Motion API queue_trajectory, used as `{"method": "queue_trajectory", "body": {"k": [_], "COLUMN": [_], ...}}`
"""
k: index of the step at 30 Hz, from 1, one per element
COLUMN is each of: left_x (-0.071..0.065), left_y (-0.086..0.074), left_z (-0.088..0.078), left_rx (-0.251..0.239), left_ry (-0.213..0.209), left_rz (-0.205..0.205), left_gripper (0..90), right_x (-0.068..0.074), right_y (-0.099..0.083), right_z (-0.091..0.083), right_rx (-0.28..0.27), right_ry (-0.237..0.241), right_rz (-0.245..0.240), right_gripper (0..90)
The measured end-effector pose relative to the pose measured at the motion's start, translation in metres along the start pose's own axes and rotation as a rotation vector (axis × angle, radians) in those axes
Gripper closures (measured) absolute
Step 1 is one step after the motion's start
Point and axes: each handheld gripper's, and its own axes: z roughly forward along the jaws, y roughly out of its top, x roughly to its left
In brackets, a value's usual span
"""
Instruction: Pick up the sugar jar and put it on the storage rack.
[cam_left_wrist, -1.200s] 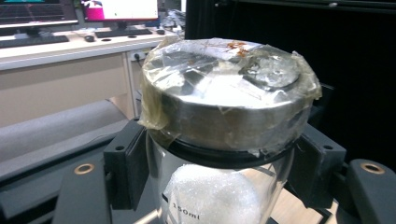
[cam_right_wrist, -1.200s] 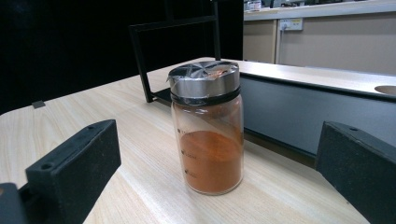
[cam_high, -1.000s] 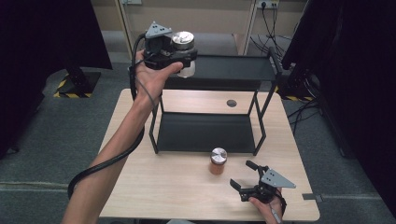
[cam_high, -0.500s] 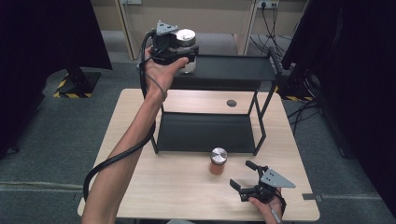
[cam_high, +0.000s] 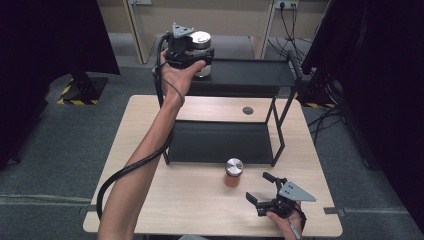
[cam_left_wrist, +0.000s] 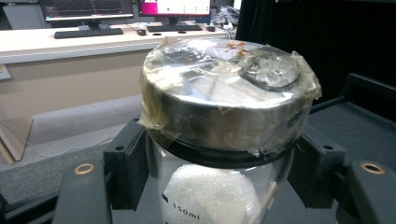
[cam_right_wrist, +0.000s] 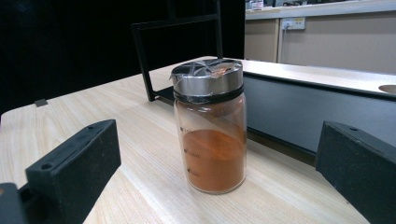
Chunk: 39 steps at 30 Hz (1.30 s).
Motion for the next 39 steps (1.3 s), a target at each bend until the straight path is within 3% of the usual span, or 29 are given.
{"method": "queue_trajectory", "body": {"k": [15,19,22,25,31,39], "left_x": [0.0,0.0,-0.003,-0.006,-0.006,-0.014], "left_y": [-0.008,-0.011,-0.013,-0.012,-0.012,-0.011], "left_z": [0.005,0.006,0.005,0.004,0.001,-0.009], "left_rx": [-0.005,-0.015,-0.026,-0.026,-0.037,-0.022], "left_ry": [0.014,0.007,0.021,0.036,0.051,0.042], "left_rz": [-0.011,0.005,-0.012,-0.015,-0.055,-0.066], "left_gripper": [31.0,30.8,25.8,12.6,0.6,0.3], "right_x": [0.0,0.001,0.001,0.001,0.001,0.001], "right_y": [0.0,0.0,0.0,0.0,0.0,0.0], "right_z": [0.001,0.001,0.001,0.001,0.001,0.002], "right_rx": [0.003,0.004,0.005,0.005,0.005,0.005], "right_ry": [0.002,0.003,0.004,0.004,0.005,0.004], "right_rz": [0.002,0.001,-0.001,-0.002,-0.003,-0.002], "right_gripper": [0.4,0.4,0.4,0.4,0.4,0.4]}}
